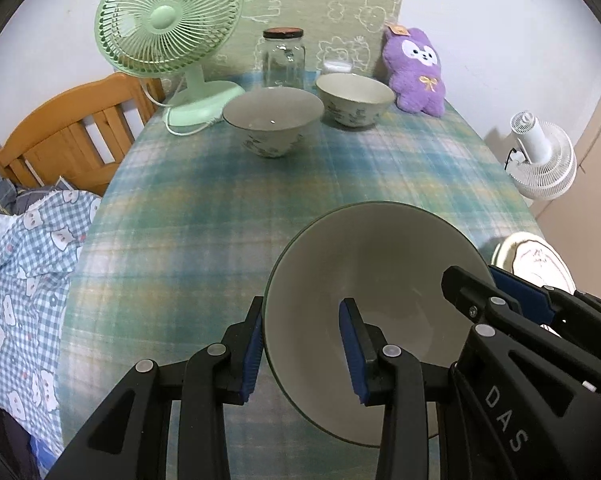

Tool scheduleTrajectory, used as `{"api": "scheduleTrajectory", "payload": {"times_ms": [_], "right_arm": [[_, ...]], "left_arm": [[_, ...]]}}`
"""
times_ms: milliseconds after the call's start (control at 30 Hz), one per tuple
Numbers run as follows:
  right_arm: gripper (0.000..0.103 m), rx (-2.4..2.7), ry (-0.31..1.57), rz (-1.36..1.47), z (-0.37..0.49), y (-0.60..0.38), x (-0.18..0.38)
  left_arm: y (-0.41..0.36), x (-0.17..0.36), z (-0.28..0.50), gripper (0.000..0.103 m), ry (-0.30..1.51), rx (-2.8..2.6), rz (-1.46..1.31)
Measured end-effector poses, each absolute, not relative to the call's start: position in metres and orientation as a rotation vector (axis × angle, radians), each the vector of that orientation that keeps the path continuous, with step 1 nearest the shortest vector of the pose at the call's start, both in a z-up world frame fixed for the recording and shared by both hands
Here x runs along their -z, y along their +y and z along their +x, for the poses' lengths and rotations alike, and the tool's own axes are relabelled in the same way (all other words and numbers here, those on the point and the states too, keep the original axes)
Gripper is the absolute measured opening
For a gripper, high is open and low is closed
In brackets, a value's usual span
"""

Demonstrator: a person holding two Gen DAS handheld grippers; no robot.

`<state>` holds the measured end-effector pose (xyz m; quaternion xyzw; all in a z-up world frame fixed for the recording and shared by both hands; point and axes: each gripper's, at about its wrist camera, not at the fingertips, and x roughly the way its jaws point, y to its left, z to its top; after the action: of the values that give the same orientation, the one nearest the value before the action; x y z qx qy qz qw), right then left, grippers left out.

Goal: Organize plates and bowls
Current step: 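Lift the bowl with both grippers and carry it toward the plate stack, then lower the bowl beside the plate stack and open both grippers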

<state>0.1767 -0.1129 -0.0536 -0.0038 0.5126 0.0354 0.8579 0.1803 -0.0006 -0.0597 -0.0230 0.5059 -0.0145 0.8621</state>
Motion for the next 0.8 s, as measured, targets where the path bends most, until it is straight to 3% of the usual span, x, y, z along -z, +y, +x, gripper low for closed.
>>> {"api": "scheduleTrajectory", "payload": {"times_ms": [667, 800], "right_arm": [[0.028, -0.099, 1.124, -0.024, 0.165, -0.141, 0.085], [0.028, -0.106, 1.121, -0.03, 0.164, -0.141, 0.086]], "left_arm": [[-0.028, 0.087, 0.162, 0.036, 1.1, 0.017, -0.038], [-0.028, 0.089, 0.164, 0.045, 1.12, 0.032, -0.051]]}}
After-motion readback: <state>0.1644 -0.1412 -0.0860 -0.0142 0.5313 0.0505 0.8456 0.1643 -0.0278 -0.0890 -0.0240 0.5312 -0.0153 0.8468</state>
